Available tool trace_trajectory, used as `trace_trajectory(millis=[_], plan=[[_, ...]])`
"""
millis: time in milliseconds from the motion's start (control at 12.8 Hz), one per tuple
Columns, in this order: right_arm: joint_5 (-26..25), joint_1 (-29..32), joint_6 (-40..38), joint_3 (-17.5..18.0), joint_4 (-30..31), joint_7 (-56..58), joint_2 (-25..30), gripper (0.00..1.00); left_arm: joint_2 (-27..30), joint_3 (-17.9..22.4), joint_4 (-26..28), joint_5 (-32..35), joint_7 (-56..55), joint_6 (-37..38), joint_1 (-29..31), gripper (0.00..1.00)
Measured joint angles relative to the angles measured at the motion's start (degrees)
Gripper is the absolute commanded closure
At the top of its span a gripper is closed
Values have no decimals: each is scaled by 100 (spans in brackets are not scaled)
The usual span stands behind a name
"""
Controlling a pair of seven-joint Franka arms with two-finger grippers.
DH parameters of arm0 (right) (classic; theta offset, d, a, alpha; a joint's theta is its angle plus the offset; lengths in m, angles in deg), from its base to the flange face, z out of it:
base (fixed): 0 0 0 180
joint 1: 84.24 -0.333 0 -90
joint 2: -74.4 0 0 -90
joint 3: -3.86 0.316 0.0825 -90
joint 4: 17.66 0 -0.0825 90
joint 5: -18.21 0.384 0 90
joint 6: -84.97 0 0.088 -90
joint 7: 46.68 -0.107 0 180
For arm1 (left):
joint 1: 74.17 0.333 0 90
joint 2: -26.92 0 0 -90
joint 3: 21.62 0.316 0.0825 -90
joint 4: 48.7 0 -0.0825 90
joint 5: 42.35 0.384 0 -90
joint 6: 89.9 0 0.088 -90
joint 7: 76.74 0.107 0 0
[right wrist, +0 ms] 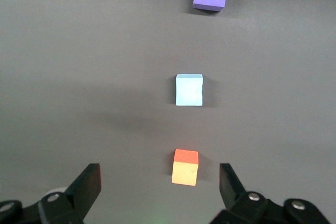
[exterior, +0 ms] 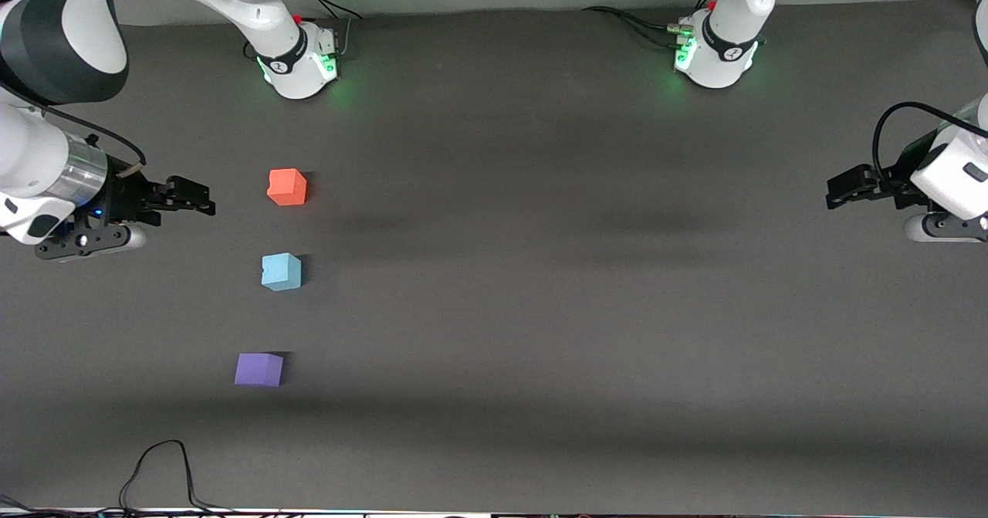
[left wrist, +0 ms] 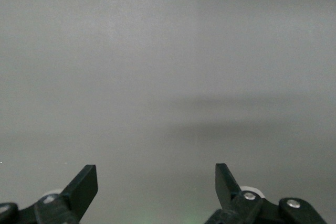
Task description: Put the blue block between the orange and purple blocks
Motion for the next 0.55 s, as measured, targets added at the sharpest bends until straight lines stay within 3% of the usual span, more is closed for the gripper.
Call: trace_trajectory(millis=[547], plan=[[-4, 0, -206, -137, -115, 0, 56, 0, 2, -8, -50, 0, -22, -6, -23, 0]])
